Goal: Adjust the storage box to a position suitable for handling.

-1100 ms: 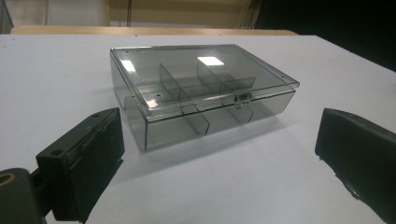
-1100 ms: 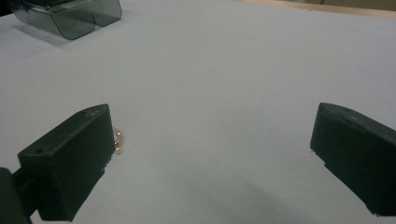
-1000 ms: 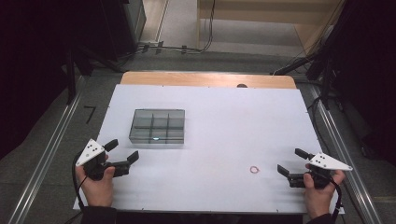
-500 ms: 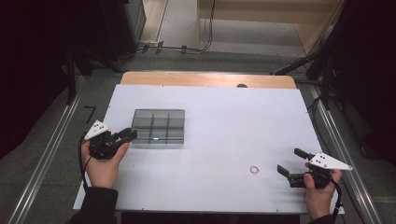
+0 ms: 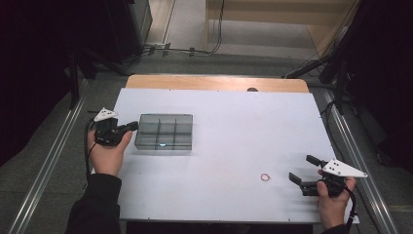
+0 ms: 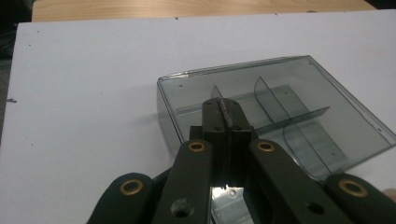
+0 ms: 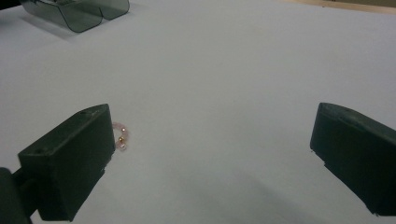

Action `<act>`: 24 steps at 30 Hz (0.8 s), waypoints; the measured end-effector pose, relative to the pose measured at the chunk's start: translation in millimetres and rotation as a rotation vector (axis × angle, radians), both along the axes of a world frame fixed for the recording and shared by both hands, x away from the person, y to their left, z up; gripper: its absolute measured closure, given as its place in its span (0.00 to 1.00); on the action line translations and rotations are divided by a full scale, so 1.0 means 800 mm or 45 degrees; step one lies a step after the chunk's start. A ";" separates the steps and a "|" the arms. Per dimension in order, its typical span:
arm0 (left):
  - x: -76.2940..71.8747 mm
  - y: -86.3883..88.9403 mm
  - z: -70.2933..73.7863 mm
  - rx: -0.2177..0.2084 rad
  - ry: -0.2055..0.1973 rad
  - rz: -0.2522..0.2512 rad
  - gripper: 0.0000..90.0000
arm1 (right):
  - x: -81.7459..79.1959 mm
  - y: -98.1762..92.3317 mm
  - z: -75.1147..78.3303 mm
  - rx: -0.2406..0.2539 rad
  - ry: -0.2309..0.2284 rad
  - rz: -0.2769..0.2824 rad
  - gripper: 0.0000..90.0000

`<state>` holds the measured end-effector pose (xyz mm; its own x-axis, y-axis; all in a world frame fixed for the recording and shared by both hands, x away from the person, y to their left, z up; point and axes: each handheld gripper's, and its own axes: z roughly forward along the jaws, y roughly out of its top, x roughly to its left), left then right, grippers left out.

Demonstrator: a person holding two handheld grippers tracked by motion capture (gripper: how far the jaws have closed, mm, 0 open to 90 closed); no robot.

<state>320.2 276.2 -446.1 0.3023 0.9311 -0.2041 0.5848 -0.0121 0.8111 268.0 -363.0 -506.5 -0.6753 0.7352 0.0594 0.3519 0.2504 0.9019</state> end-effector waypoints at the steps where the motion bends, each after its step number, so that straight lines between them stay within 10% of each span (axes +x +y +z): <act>1: 0.005 0.000 0.000 0.009 0.006 -0.005 1.00 | 0.000 0.000 0.000 0.002 0.002 0.001 0.00; 24: 0.101 0.029 -0.018 -0.022 0.180 0.071 1.00 | 0.000 -0.002 0.000 0.027 -0.004 0.011 0.00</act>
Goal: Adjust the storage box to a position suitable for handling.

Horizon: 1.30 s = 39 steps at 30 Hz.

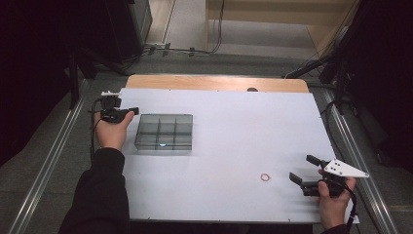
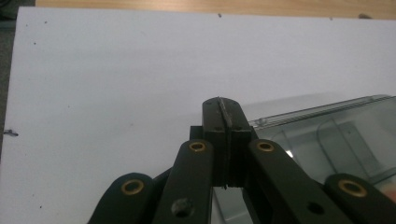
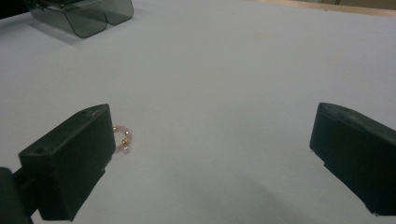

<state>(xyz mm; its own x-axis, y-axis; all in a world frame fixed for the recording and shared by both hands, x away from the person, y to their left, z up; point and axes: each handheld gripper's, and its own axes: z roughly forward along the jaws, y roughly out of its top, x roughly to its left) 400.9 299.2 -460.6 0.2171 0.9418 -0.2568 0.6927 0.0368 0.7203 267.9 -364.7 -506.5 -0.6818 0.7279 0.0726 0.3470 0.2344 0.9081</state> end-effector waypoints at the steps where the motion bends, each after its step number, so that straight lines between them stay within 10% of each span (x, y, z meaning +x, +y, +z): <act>1: 0.002 0.001 -0.002 -0.001 0.007 0.002 1.00 | 0.000 0.000 0.000 -0.007 -0.001 0.003 0.00; 12: 0.019 0.009 -0.022 -0.053 0.123 -0.028 1.00 | 0.000 0.001 0.000 -0.012 0.001 0.002 0.00; 39: 0.028 -0.019 -0.028 -0.105 0.064 -0.224 1.00 | 0.001 0.003 0.000 -0.030 0.010 -0.004 0.00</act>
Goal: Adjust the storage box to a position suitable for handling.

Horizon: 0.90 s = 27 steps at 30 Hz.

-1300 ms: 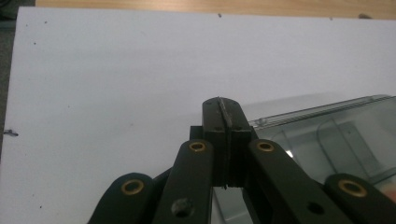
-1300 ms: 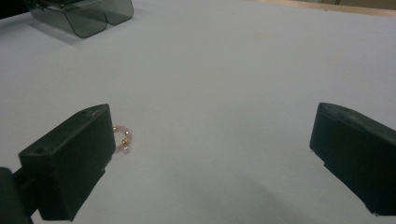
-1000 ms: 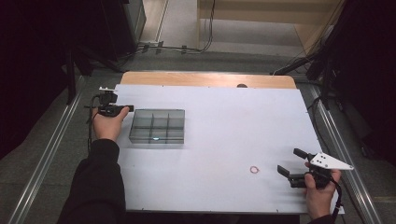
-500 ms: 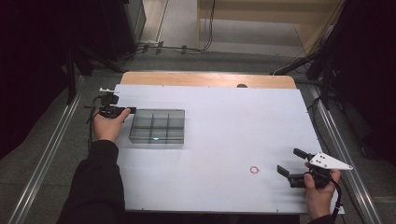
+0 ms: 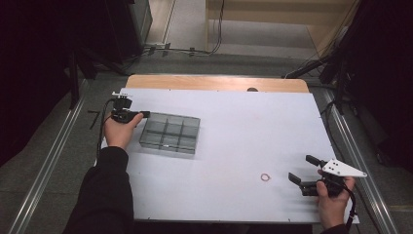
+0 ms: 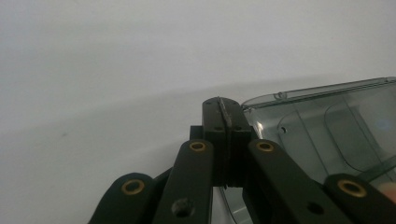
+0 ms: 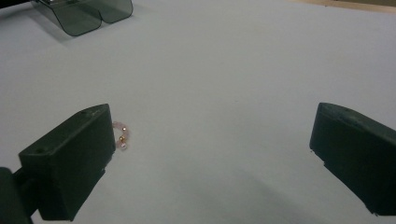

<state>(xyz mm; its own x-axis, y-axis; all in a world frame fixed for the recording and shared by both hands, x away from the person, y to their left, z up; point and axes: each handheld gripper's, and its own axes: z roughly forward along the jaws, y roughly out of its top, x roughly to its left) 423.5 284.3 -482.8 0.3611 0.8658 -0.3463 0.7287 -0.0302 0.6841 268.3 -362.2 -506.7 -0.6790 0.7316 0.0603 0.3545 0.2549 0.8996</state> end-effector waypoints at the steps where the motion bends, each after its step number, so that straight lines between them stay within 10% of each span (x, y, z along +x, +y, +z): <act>1: 0.001 -0.002 -0.001 -0.004 -0.005 -0.001 1.00 | 0.000 0.000 0.000 0.000 0.000 0.001 0.00; 27: 0.010 -0.061 0.003 0.004 -0.040 -0.178 1.00 | 0.000 0.001 0.000 -0.013 -0.002 -0.002 0.00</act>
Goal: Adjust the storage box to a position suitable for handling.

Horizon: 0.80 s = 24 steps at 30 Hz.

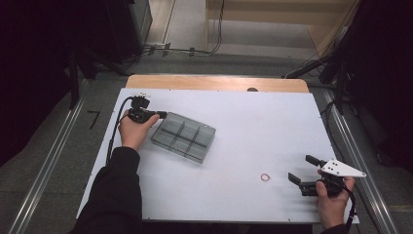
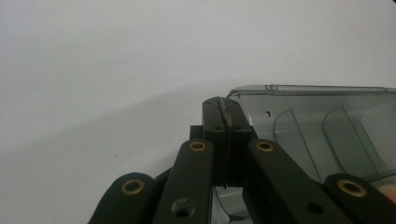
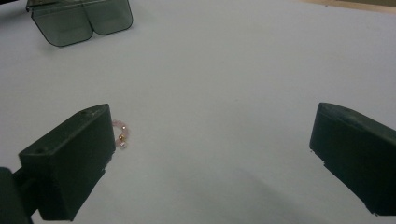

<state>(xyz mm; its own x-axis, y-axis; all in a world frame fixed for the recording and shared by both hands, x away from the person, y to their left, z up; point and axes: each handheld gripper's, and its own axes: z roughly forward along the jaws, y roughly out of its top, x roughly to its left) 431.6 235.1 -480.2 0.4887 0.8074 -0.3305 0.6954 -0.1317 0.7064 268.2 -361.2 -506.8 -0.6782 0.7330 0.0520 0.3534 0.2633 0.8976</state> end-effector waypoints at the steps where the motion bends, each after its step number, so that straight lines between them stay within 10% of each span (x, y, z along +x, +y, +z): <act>1: 0.000 -0.002 0.000 -0.002 0.003 -0.003 1.00 | 0.000 0.000 0.000 0.001 0.000 -0.001 0.00; 24: -0.010 -0.043 0.000 0.010 0.019 -0.149 1.00 | 0.000 0.001 0.000 -0.004 -0.006 0.003 0.00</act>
